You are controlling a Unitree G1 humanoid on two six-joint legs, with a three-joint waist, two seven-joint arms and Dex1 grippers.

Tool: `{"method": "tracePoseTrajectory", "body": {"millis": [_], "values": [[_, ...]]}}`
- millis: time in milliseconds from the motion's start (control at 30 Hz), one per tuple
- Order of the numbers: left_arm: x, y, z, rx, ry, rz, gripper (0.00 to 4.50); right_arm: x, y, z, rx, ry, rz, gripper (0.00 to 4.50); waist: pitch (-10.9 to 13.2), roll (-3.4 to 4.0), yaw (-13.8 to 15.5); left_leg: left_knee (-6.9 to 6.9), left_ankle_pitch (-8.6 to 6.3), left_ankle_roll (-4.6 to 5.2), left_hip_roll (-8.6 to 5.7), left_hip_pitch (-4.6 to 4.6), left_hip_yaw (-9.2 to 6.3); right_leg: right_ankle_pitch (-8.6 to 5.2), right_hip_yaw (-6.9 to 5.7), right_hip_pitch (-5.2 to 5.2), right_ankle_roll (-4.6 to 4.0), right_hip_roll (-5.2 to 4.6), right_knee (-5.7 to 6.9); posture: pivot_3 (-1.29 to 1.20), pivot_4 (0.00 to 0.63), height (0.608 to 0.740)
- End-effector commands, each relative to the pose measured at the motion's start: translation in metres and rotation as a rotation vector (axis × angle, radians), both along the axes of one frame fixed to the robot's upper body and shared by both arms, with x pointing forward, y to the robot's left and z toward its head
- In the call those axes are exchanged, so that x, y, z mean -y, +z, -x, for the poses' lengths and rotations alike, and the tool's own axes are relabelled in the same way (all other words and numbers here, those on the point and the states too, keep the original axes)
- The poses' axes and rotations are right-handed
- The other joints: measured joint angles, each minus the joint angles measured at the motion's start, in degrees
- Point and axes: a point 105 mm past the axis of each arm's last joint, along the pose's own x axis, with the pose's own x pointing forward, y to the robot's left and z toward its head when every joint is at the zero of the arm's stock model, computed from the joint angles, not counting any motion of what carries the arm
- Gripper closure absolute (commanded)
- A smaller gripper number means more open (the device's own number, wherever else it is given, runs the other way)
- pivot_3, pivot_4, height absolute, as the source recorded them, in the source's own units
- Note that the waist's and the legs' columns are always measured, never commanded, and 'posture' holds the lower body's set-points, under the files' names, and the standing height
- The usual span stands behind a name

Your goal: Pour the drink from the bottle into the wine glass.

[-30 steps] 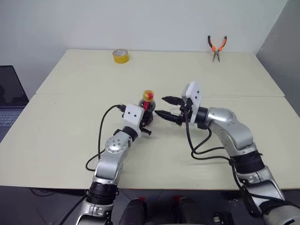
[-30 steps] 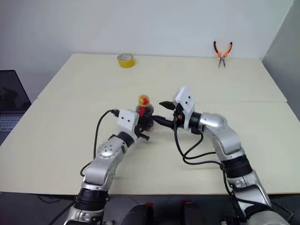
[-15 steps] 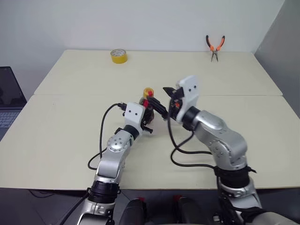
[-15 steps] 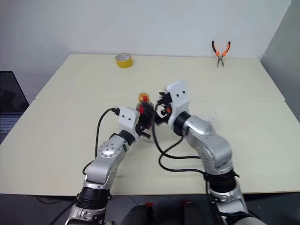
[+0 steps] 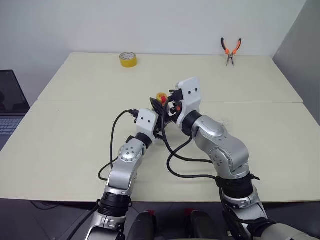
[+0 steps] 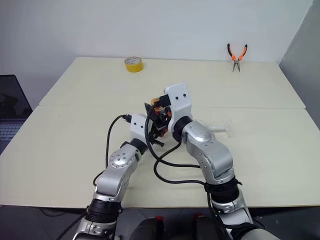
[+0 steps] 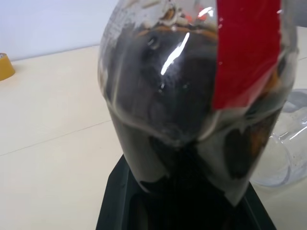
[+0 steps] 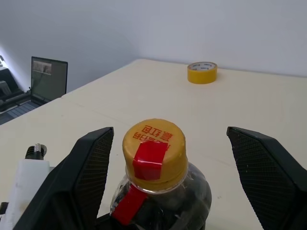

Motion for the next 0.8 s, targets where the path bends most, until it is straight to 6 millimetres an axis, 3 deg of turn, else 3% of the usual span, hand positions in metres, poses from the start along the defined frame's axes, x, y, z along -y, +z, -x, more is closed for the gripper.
{"method": "tracePoseTrajectory", "body": {"millis": [33, 200, 233, 367, 667, 800], "values": [[0.002, 0.020, 0.001, 0.085, -0.001, 0.016, 3.81, 0.003, 0.018, 0.001, 0.062, -0.014, -0.050, 1.37, 0.00, 0.00, 0.00, 0.00, 0.00, 0.00, 0.00, 0.00, 0.00, 0.00, 0.00, 0.00, 0.00, 0.00, 0.00, 0.00, 0.150, 0.740], [0.002, 0.019, 0.001, 0.082, 0.002, 0.018, 3.81, 0.006, 0.020, 0.003, 0.066, 0.001, -0.077, 3.10, 0.00, 0.00, -0.01, 0.00, 0.00, 0.00, 0.00, 0.00, 0.00, 0.00, 0.00, 0.00, 0.00, 0.00, 0.00, 0.00, 0.150, 0.740], [0.002, 0.019, 0.001, 0.082, 0.003, 0.019, 3.82, 0.006, 0.019, 0.004, 0.064, 0.009, -0.077, 3.21, 0.00, 0.00, -0.01, 0.01, 0.00, 0.00, 0.00, 0.00, 0.00, 0.00, -0.01, 0.01, 0.00, 0.00, 0.00, 0.00, 0.150, 0.740], [0.002, 0.019, 0.001, 0.079, 0.008, 0.021, 3.82, 0.010, 0.017, 0.003, 0.078, 0.051, -0.077, 3.21, 0.00, 0.00, -0.01, 0.01, 0.00, 0.00, -0.01, 0.00, 0.00, 0.00, -0.01, 0.01, 0.00, 0.00, -0.01, 0.00, 0.150, 0.740], [0.002, 0.018, 0.004, 0.072, 0.012, 0.024, 3.83, 0.034, 0.017, -0.018, 0.156, 0.318, -0.029, 3.21, 0.01, 0.00, -0.06, 0.00, -0.01, 0.02, 0.00, 0.01, 0.00, 0.00, -0.02, 0.02, 0.00, 0.03, -0.02, 0.00, 0.150, 0.740], [0.007, 0.017, 0.003, 0.069, 0.011, 0.024, 3.83, 0.038, 0.005, -0.031, 0.097, 0.433, 0.064, 3.21, 0.02, 0.00, -0.10, 0.02, 0.00, 0.03, 0.00, 0.04, 0.02, 0.00, -0.01, 0.04, -0.01, 0.02, -0.02, 0.00, 0.150, 0.740]]}}
